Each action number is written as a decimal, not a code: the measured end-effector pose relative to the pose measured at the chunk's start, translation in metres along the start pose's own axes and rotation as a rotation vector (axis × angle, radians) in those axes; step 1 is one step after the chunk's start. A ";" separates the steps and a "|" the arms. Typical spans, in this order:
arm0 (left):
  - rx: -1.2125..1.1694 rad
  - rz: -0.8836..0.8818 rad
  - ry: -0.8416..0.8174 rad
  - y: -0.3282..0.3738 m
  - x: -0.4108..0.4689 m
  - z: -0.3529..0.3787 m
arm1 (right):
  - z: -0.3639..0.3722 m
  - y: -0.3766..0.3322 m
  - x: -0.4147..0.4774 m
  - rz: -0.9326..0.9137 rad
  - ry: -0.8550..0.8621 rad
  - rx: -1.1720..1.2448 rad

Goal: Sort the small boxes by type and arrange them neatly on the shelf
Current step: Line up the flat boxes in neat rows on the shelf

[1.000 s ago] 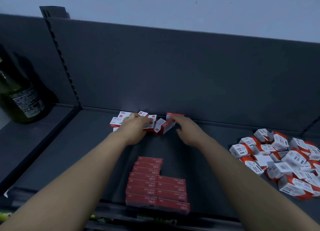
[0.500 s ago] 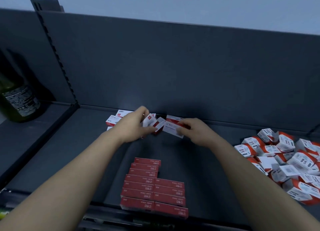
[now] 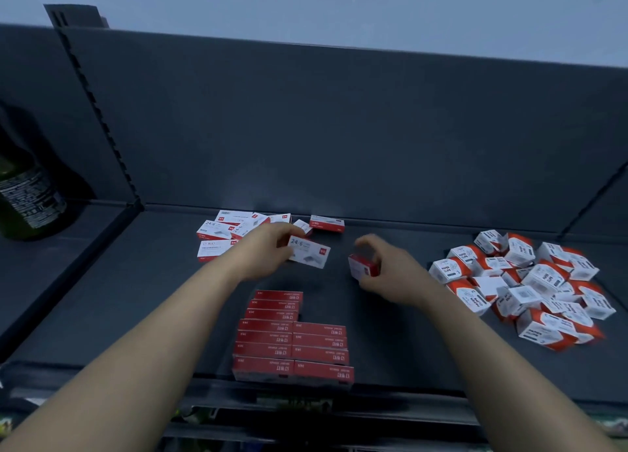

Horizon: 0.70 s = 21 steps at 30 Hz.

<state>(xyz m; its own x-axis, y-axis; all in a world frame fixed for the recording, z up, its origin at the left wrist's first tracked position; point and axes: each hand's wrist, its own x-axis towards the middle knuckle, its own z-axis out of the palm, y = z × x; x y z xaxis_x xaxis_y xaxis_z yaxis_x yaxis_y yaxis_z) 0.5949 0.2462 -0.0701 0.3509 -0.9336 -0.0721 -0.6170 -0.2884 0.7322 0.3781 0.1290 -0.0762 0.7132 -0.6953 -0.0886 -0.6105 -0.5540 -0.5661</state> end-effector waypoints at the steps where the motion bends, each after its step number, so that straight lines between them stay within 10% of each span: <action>1: -0.008 -0.003 -0.007 0.001 0.000 0.003 | 0.001 -0.001 -0.002 -0.016 -0.021 -0.010; 11: 0.094 -0.028 0.001 -0.001 0.002 0.011 | 0.005 0.004 0.002 -0.106 0.036 -0.181; 21: 0.225 0.016 -0.074 -0.002 0.000 0.011 | -0.005 0.012 0.007 -0.039 -0.025 0.153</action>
<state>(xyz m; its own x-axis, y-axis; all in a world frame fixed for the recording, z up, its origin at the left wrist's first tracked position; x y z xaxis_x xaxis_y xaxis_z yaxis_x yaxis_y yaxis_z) 0.5880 0.2440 -0.0787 0.2928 -0.9490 -0.1172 -0.7664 -0.3062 0.5647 0.3736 0.1151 -0.0797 0.7449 -0.6619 -0.0836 -0.5239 -0.5028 -0.6876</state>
